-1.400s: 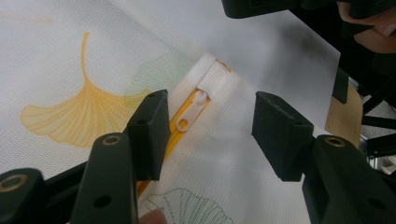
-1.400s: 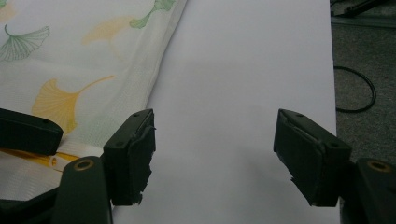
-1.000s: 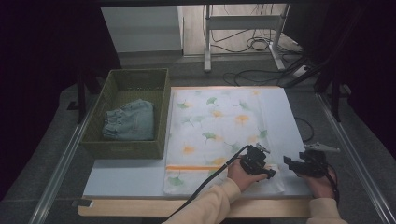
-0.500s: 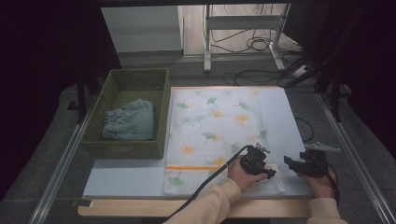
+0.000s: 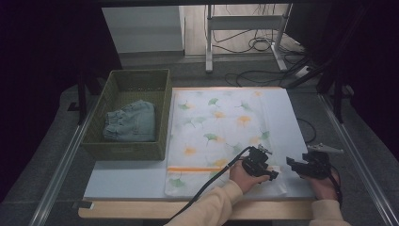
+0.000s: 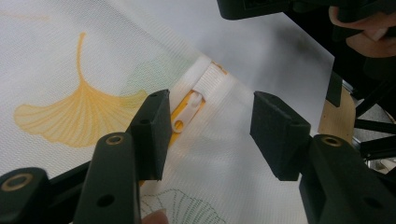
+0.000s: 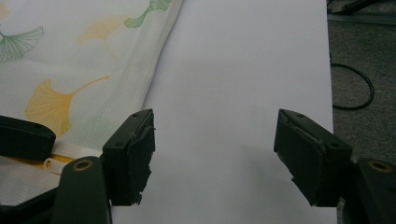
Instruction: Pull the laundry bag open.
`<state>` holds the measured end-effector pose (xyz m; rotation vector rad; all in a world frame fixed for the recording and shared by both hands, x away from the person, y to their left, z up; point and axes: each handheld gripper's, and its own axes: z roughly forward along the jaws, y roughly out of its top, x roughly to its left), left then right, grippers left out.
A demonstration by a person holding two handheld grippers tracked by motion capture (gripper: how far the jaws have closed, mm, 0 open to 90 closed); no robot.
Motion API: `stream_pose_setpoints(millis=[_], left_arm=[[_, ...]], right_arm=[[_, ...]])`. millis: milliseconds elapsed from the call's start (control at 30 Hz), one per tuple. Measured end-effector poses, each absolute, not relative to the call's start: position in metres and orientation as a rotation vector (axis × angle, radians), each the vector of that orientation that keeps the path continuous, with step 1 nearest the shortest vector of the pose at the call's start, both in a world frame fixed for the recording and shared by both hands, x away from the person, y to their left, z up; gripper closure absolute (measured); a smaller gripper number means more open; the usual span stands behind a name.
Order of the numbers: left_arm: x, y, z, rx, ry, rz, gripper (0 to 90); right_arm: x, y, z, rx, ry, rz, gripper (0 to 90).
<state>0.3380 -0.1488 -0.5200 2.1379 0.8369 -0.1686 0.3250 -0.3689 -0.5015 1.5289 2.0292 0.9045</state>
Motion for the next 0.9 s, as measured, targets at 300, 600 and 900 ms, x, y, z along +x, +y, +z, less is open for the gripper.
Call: stream_pose_setpoints(millis=[300, 600, 900], left_arm=[[0.3378, -0.1500, -0.5203, 2.142, 0.837, -0.173, 50.1], [0.3384, -0.1539, -0.5221, 2.152, 0.834, -0.162, 59.0], [0.3414, -0.1556, -0.5231, 2.159, 0.851, -0.131, 72.2]], right_arm=[[0.3251, -0.3693, -0.5017, 1.531, 2.029, 0.908, 29.3], [0.3248, -0.3691, -0.5011, 1.535, 2.027, 0.913, 29.3], [0.3249, -0.3688, -0.5012, 1.534, 2.026, 0.911, 29.3]])
